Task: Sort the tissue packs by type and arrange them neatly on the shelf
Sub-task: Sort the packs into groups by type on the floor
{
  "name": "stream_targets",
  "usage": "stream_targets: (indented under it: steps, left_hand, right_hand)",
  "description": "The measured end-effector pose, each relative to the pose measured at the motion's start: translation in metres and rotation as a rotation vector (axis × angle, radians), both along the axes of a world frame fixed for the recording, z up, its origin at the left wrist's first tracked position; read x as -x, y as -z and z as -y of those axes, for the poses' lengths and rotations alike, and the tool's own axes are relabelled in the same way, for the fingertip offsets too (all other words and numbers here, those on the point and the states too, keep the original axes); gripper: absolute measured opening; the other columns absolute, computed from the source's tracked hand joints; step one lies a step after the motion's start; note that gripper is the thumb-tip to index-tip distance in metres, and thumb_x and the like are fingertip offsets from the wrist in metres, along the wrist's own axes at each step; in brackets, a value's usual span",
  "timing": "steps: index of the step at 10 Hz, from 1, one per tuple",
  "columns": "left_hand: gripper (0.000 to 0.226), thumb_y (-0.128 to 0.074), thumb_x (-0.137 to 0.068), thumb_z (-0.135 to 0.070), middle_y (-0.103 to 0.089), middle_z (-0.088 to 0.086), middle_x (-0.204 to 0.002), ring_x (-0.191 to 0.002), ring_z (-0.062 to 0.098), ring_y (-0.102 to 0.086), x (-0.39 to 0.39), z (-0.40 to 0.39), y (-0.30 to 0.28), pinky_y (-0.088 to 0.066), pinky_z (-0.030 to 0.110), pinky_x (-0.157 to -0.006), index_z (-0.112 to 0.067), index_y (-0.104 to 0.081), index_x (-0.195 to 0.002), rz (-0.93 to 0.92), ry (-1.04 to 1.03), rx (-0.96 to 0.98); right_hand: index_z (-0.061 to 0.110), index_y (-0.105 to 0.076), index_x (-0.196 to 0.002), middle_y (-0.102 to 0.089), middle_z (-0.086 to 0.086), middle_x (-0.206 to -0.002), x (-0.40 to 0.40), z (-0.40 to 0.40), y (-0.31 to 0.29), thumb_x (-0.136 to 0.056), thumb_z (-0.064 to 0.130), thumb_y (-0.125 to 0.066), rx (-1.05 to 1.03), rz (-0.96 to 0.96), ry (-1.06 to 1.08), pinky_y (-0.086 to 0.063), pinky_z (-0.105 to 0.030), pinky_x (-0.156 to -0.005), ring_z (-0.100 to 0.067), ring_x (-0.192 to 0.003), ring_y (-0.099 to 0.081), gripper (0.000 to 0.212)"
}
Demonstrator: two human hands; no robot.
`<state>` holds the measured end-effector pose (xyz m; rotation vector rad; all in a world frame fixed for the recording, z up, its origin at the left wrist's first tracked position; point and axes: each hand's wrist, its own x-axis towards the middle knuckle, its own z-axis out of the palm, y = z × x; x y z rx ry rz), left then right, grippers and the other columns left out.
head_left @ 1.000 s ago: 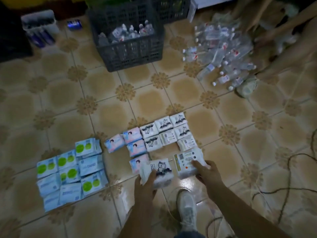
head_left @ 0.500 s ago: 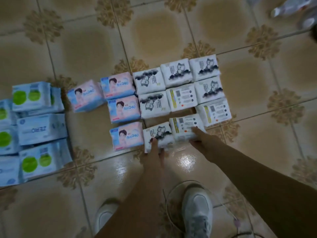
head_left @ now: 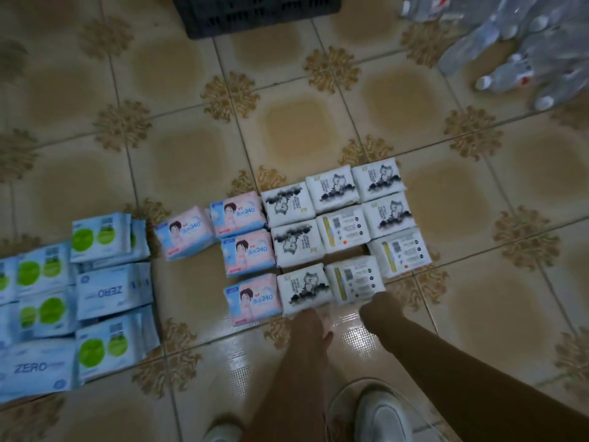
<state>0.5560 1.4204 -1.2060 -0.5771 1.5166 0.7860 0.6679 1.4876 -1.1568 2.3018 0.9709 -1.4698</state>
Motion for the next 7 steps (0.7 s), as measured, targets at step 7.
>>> stream_targets:
  steps: [7]
  left_hand:
    - [0.055, -0.042, -0.100, -0.036, -0.051, 0.014, -0.138, -0.125, 0.034, -0.049, 0.184, -0.038, -0.805, -0.043, 0.042, -0.100, -0.018, -0.033, -0.151, -1.319, 1.198, -0.345]
  right_hand:
    - [0.017, -0.032, -0.151, -0.045, -0.010, -0.148, 0.202, -0.133, -0.820, -0.102, 0.042, -0.040, -0.936, -0.121, -0.895, -0.049, -0.038, -0.093, -0.032, -0.124, -0.053, 0.055]
